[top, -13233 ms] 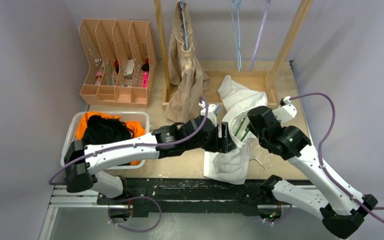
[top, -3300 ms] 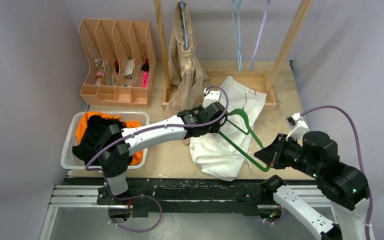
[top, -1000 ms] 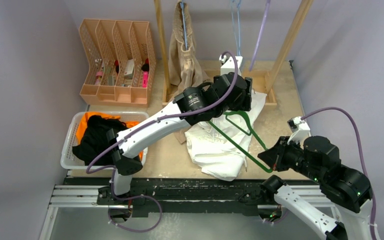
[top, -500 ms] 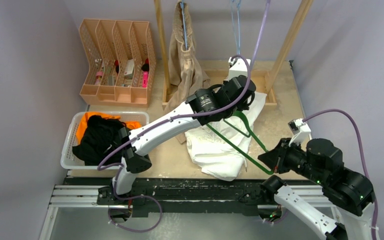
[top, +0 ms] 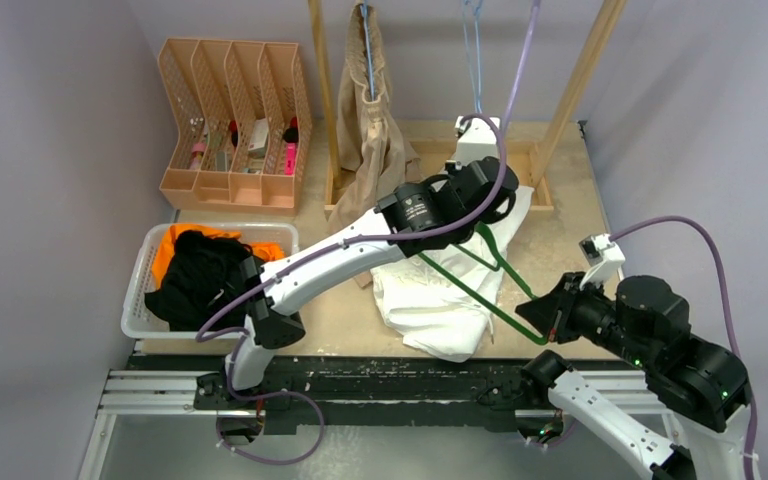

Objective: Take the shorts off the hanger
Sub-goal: Adjust the hanger.

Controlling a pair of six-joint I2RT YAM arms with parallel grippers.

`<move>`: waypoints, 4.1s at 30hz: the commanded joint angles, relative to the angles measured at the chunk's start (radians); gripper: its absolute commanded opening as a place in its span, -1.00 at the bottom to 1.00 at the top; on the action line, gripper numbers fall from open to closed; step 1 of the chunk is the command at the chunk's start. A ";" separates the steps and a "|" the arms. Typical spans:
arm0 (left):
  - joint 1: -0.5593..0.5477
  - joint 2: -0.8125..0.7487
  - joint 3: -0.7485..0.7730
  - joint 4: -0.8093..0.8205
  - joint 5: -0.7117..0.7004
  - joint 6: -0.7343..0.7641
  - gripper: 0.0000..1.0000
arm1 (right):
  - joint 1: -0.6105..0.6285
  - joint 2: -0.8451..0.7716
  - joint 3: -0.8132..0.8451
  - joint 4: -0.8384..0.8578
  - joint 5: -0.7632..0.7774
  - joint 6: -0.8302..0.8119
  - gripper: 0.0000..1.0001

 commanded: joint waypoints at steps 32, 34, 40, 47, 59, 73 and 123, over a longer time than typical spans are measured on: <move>-0.056 -0.518 -0.474 0.169 -0.316 -0.137 0.49 | 0.007 0.107 0.224 0.037 0.030 -0.036 -1.00; -0.043 -0.565 -0.527 0.227 -0.247 -0.122 0.50 | 0.007 0.115 0.224 0.040 0.029 -0.036 -1.00; 0.007 -0.532 -0.483 0.235 -0.051 -0.104 0.55 | 0.007 0.133 0.193 0.071 0.010 -0.044 -1.00; 0.051 -0.539 -0.535 0.309 0.044 -0.101 0.60 | 0.007 0.154 0.204 0.094 -0.045 -0.061 -1.00; 0.123 -0.069 0.098 -0.148 0.204 0.025 0.43 | 0.007 0.151 0.198 0.094 -0.074 -0.083 -1.00; 0.132 -0.124 -0.006 -0.202 0.075 0.020 -0.07 | 0.007 0.143 0.177 0.101 -0.064 -0.081 -1.00; 0.239 0.048 0.182 -0.445 0.178 -0.080 -1.00 | 0.008 0.251 0.250 0.119 0.047 -0.135 -1.00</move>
